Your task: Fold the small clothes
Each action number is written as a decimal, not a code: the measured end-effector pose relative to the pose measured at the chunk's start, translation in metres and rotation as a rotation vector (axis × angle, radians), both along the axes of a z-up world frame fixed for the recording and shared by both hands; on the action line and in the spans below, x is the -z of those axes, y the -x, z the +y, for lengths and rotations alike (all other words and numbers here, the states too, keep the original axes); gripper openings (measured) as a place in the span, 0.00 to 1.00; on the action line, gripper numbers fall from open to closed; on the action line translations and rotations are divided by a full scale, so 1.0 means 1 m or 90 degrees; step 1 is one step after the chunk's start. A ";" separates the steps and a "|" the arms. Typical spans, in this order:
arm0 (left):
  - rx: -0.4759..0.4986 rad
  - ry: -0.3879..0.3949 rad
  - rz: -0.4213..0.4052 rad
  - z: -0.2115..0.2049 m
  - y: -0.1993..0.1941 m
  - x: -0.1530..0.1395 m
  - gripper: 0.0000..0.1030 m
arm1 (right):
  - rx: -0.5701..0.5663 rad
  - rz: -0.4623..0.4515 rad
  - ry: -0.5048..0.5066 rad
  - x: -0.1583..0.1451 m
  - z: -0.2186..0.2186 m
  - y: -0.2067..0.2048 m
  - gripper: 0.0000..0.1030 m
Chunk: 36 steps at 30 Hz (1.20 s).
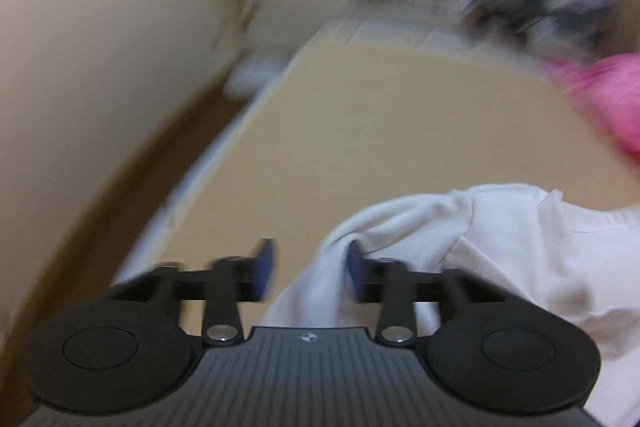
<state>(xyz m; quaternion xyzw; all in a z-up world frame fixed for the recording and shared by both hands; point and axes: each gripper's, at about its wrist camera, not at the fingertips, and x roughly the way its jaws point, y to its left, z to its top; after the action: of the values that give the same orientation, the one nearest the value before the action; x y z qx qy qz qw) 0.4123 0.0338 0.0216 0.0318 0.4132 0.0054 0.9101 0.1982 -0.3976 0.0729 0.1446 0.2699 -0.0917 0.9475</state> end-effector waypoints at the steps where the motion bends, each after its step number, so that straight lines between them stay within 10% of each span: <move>1: -0.020 0.000 0.047 -0.002 -0.017 0.025 0.51 | 0.049 0.055 0.001 0.032 -0.003 -0.030 0.32; 3: -0.027 0.009 0.106 -0.003 -0.026 0.059 0.52 | 0.091 0.110 -0.018 0.078 -0.005 -0.060 0.34; 7: 0.031 -0.022 0.095 0.006 0.018 0.089 0.90 | 0.069 0.126 -0.118 0.126 0.000 -0.021 0.45; 16: 0.061 -0.047 0.131 0.037 0.161 0.105 0.90 | -0.011 0.207 -0.083 0.158 0.085 0.142 0.53; 28: 0.104 -0.038 0.166 0.013 0.275 0.094 0.91 | -0.206 0.282 -0.008 0.209 0.195 0.174 0.78; 30: 0.107 -0.043 0.156 0.004 0.279 0.088 0.91 | -0.207 0.291 0.037 0.215 0.201 0.172 0.60; 32: 0.112 -0.049 0.150 -0.001 0.283 0.082 0.91 | -0.212 0.283 0.057 0.217 0.200 0.179 0.15; 36: 0.119 -0.062 0.142 -0.015 0.286 0.077 0.91 | -0.202 0.239 -0.008 0.190 0.170 0.193 0.07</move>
<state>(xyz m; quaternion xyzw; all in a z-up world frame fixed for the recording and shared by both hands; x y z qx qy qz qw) 0.1266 0.0191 -0.0557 0.1148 0.5065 -0.0626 0.8523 0.0047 -0.2280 -0.1167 0.0867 0.4615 0.0345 0.8822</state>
